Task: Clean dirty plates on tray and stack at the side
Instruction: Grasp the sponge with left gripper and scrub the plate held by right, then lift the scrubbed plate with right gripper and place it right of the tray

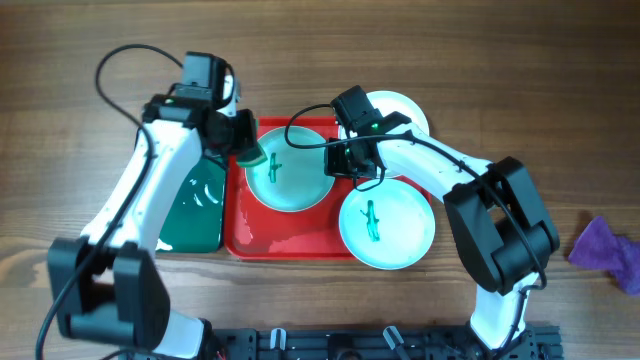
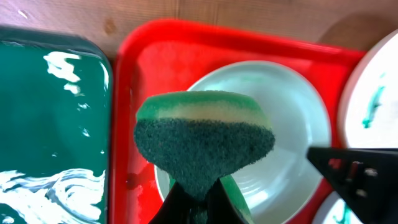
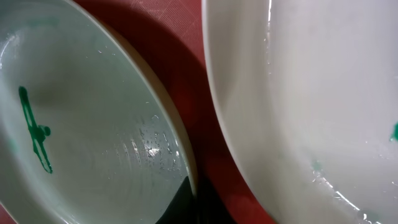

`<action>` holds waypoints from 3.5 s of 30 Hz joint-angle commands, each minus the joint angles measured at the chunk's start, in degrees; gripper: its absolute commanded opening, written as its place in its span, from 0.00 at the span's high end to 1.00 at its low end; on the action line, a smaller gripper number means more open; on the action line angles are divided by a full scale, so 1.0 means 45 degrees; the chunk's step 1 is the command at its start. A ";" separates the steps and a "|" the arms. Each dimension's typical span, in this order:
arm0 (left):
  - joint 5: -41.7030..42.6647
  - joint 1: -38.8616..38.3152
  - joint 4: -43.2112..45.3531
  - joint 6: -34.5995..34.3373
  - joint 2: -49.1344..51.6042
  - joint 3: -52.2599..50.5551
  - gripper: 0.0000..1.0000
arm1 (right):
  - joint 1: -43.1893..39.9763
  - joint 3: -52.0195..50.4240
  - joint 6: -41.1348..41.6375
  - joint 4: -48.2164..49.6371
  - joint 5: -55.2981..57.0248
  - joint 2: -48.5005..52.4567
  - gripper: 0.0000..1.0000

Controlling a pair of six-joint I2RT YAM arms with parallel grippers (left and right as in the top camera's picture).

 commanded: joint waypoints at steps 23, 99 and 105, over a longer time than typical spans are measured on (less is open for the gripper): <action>-0.4386 -0.1321 0.2127 -0.2288 0.4177 -0.0146 0.96 | 0.0019 0.0165 -0.0019 0.0243 -0.0102 0.0262 0.96; -0.3322 0.2472 -0.5411 -0.2521 0.0102 0.2059 0.96 | 0.1564 0.0282 -0.1316 -0.2511 0.5746 -0.3429 0.96; -0.3313 0.2472 -0.5236 -0.2526 0.0102 0.2059 0.96 | 0.2191 0.0287 -0.1360 -0.2875 0.8267 -0.4537 0.96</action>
